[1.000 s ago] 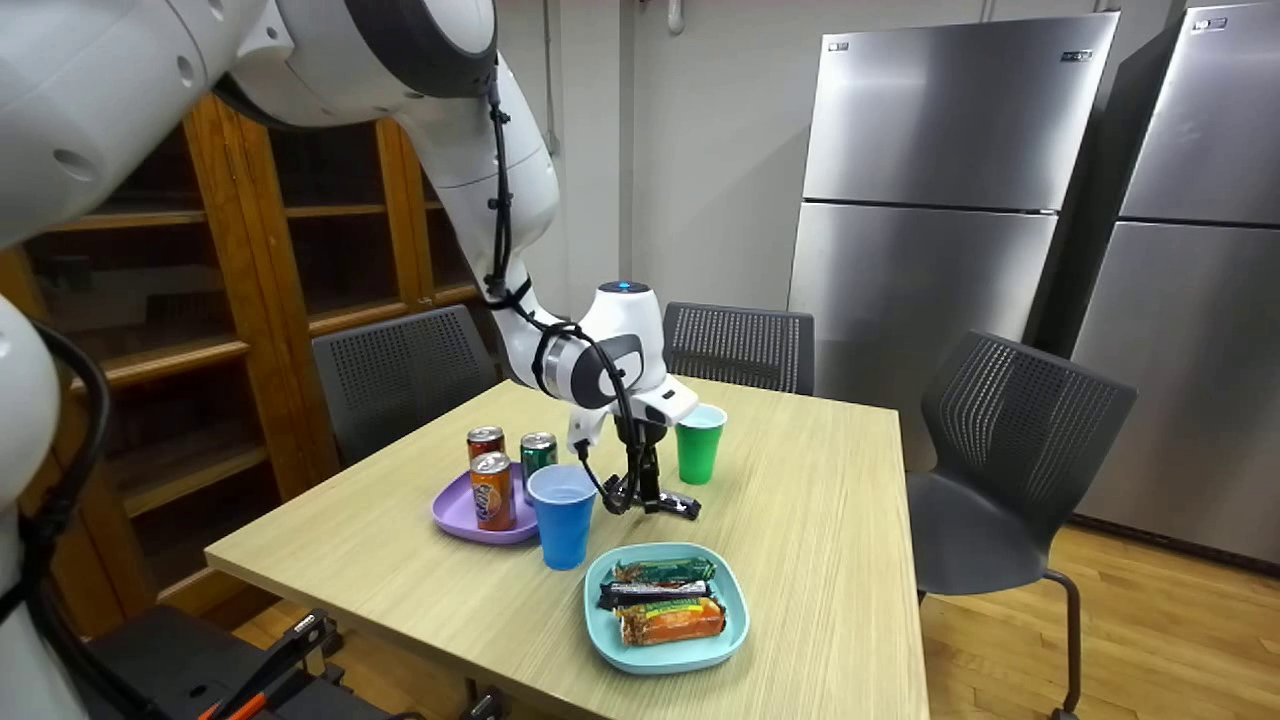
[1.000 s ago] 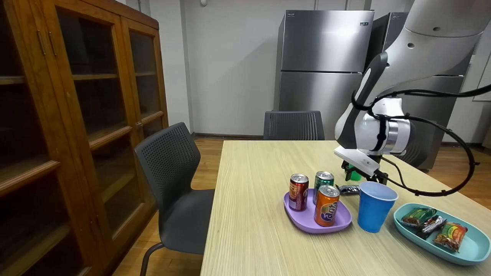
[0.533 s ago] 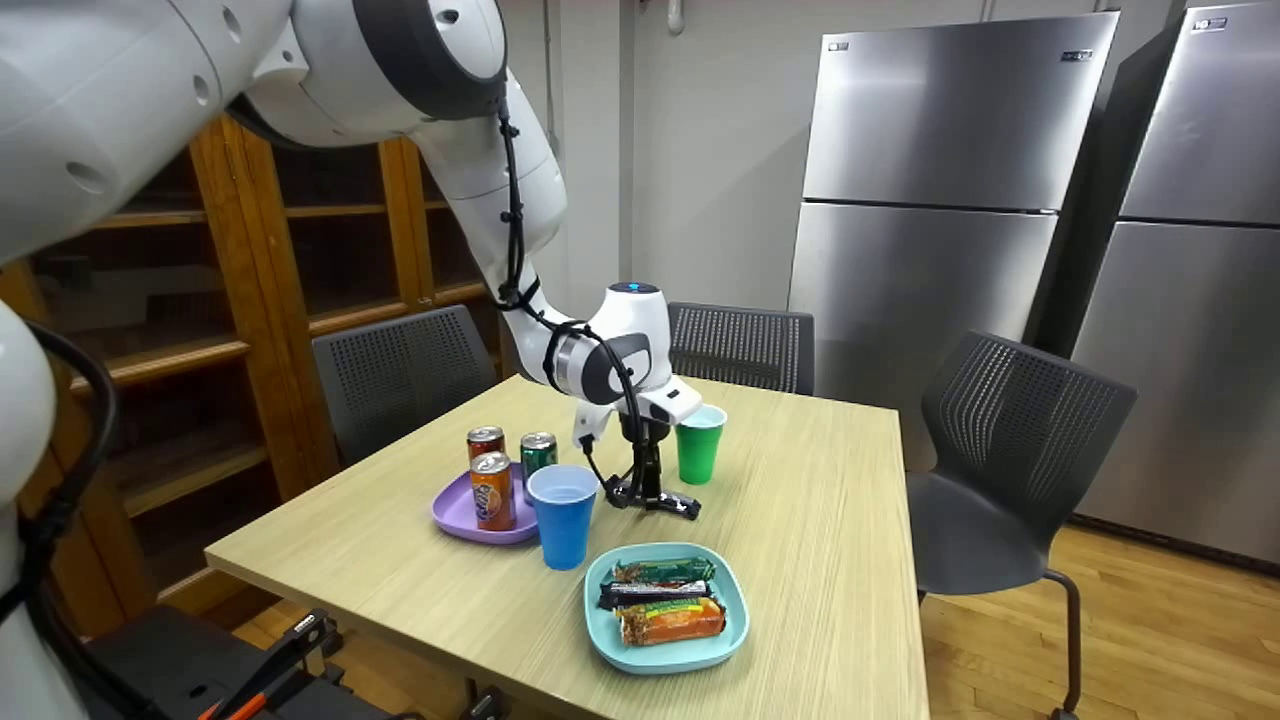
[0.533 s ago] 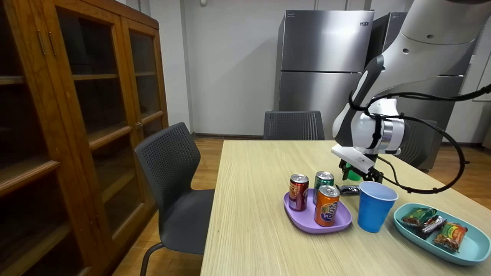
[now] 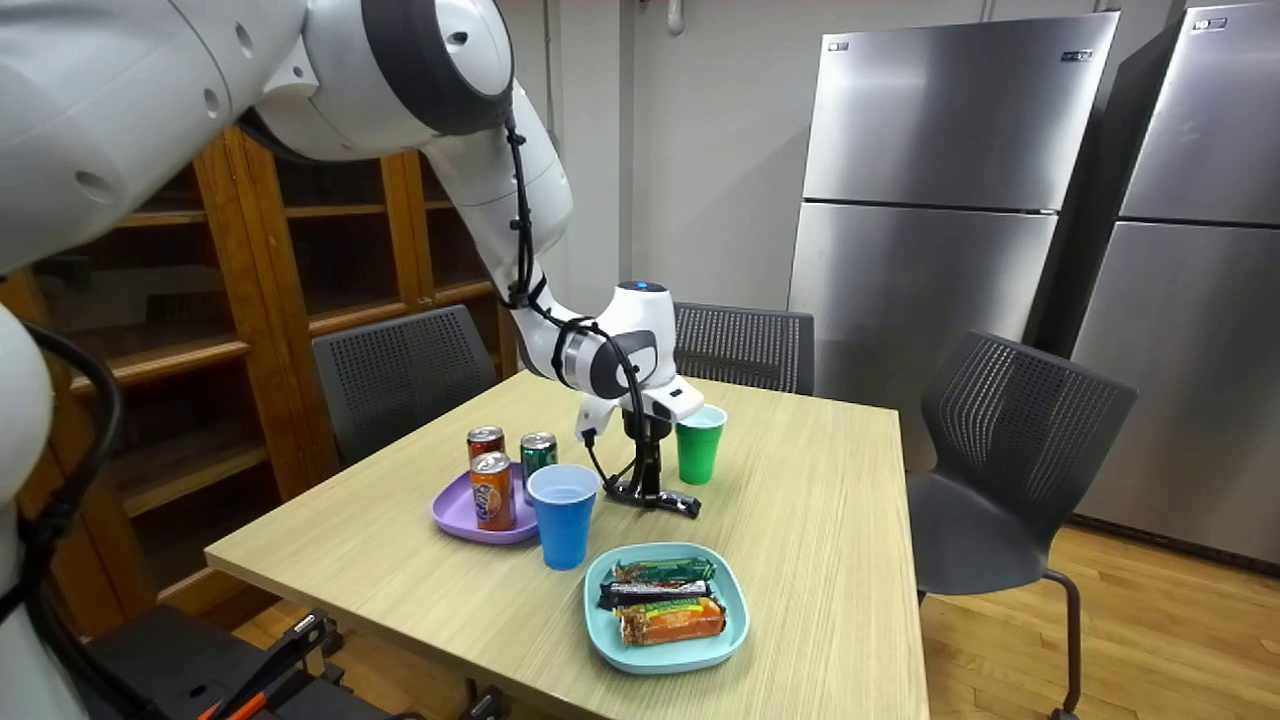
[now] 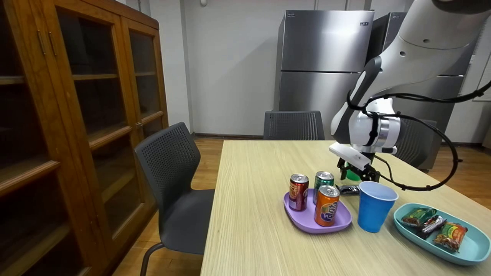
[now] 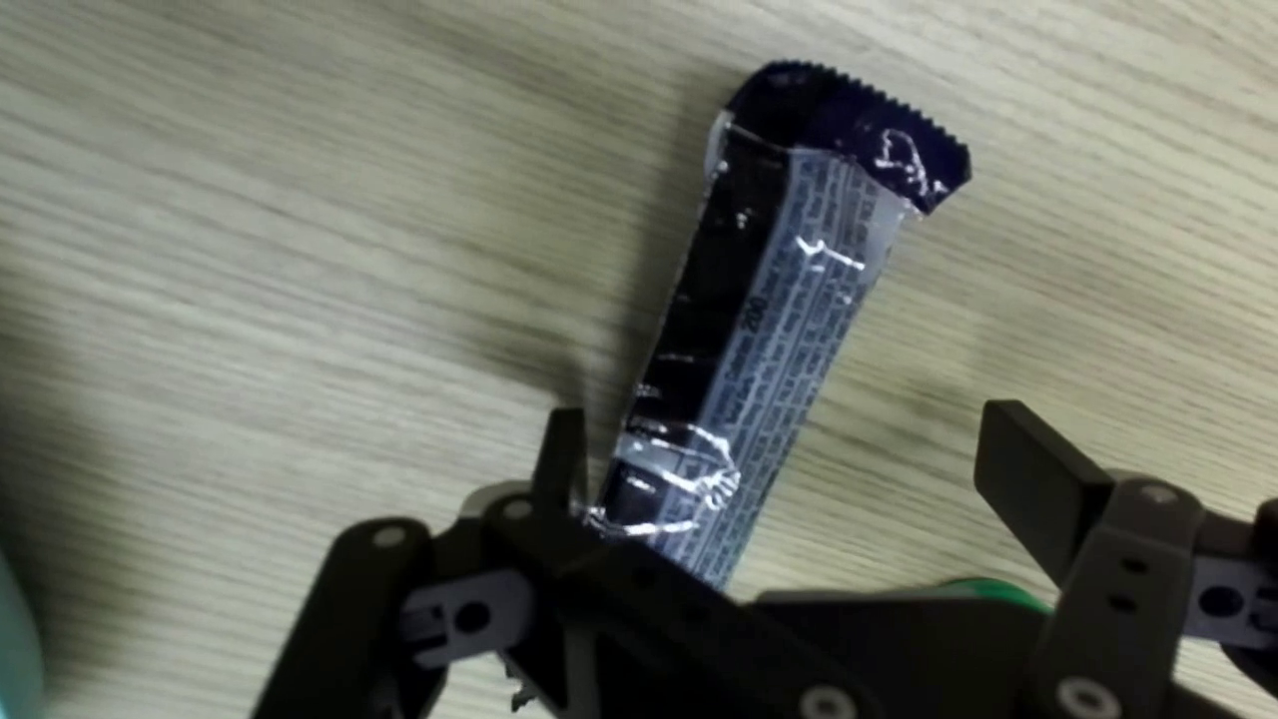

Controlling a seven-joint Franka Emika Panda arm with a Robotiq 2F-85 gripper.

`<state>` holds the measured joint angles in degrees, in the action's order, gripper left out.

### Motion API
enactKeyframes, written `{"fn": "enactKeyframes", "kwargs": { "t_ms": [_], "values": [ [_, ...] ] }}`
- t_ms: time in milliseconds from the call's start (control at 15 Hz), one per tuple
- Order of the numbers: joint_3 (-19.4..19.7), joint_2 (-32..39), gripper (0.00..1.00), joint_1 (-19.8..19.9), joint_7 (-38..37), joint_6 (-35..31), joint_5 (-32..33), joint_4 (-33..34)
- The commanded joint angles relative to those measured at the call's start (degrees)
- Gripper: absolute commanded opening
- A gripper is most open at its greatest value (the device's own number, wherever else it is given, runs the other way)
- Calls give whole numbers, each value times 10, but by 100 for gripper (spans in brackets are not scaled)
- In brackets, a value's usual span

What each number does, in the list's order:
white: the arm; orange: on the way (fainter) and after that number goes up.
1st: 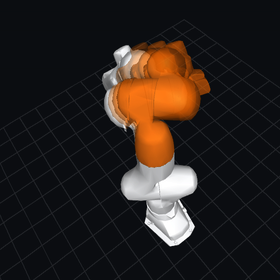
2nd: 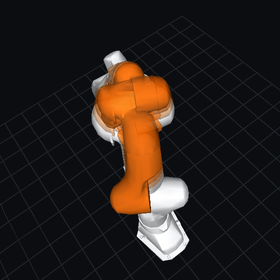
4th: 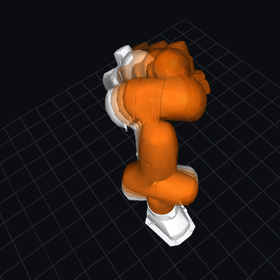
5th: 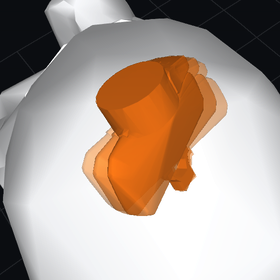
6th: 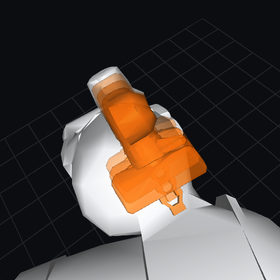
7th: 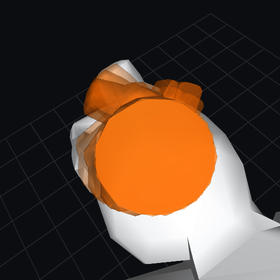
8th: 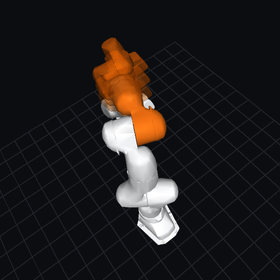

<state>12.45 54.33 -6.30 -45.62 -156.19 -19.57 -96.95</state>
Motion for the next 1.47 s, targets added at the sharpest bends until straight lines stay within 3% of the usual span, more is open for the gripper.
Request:
{"fn": "enactKeyframes", "kwargs": {
  "t_ms": [0, 67, 200, 800, 867, 1400],
  "values": [
    [-12, 11, 100, 16, -21, 32, 10, 32],
    [-13, 11, 75, 16, -22, 34, 10, 33],
    [-14, 11, 68, 17, -23, 37, 10, 36],
    [-18, -22, 2, 22, -13, 35, 10, 3],
    [-20, -32, 6, 24, -9, 32, 8, -8],
    [-16, -124, 6, 27, 9, -12, 7, -131]
  ]
}}
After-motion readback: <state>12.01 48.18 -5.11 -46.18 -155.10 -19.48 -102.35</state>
